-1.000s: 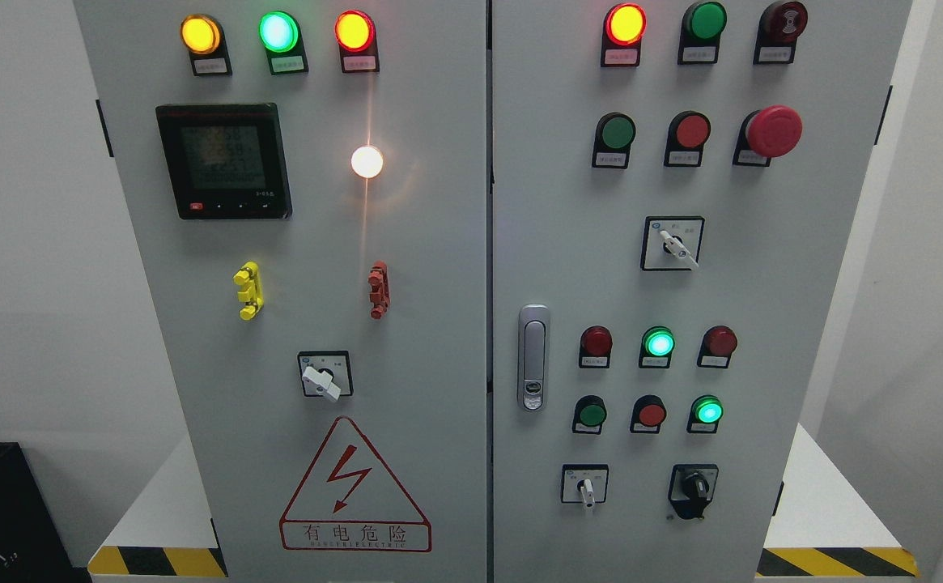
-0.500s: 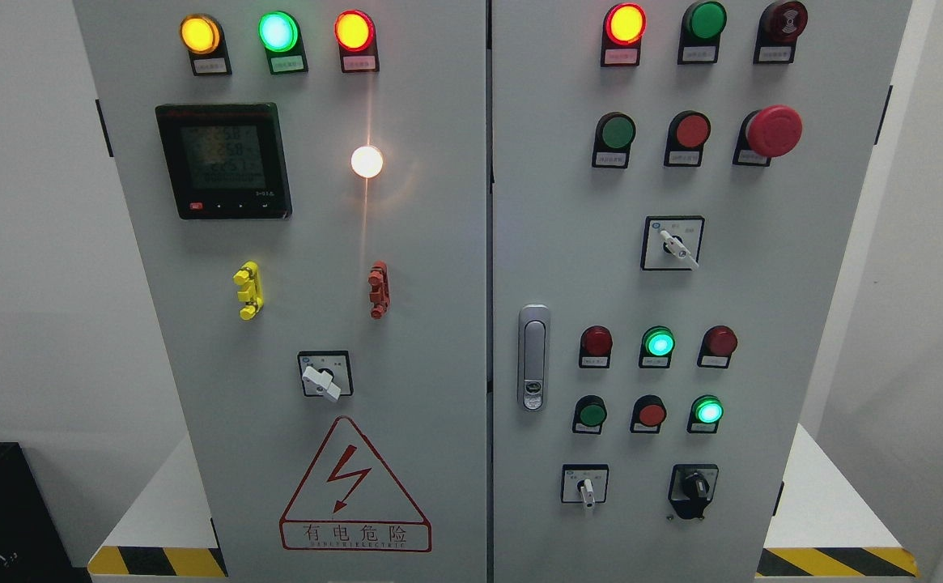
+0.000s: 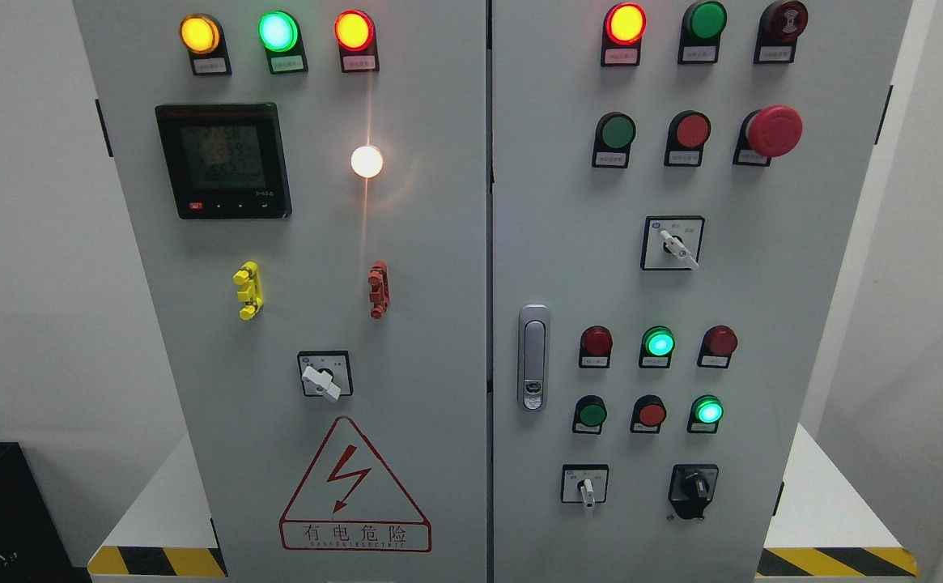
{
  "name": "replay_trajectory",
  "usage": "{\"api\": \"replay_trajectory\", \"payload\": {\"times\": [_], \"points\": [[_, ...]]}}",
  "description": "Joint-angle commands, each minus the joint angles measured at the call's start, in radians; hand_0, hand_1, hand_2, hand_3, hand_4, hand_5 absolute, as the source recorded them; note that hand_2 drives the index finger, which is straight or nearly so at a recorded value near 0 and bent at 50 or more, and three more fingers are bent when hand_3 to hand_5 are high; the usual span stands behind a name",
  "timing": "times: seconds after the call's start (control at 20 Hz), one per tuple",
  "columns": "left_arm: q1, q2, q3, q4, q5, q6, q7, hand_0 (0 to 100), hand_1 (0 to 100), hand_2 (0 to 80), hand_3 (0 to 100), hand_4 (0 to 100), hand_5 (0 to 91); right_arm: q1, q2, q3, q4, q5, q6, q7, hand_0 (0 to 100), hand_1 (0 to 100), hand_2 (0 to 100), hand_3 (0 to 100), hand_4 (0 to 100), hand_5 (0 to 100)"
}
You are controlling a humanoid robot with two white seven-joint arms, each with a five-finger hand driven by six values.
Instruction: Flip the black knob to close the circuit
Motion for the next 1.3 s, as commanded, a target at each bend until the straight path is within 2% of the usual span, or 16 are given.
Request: {"api": "replay_trajectory", "payload": {"times": [0.0, 0.15, 0.5, 0.65, 1.25], "points": [[0.021, 0.0, 0.0, -0.023, 0.0, 0.0, 0.0, 12, 56, 0.0, 0, 0, 0.0, -0.071, 0.002, -0.002, -0.023, 0.049, 0.019, 0.019, 0, 0, 91, 100, 94, 100], [0.021, 0.0, 0.0, -0.023, 0.0, 0.0, 0.0, 12, 56, 0.0, 0, 0, 0.0, -0.096, 0.0, -0.008, -0.02, 0.068, 0.022, 0.061, 0, 0, 92, 100, 94, 100], [0.021, 0.0, 0.0, -0.023, 0.0, 0.0, 0.0, 12, 56, 0.0, 0, 0, 0.0, -0.168, 0.0, -0.01, 0.016, 0.106, 0.058, 0.087, 0, 0, 91, 100, 93, 100], [0.021, 0.0, 0.0, -0.023, 0.0, 0.0, 0.0, 12, 56, 0.0, 0, 0, 0.0, -0.188, -0.001, -0.008, 0.026, 0.111, 0.078, 0.119, 0, 0, 91, 100, 93, 100], [0.021, 0.0, 0.0, -0.023, 0.0, 0.0, 0.0, 12, 56, 0.0, 0, 0, 0.0, -0.237, -0.001, -0.005, 0.055, 0.118, 0.083, 0.125, 0, 0, 92, 100, 93, 100]]}}
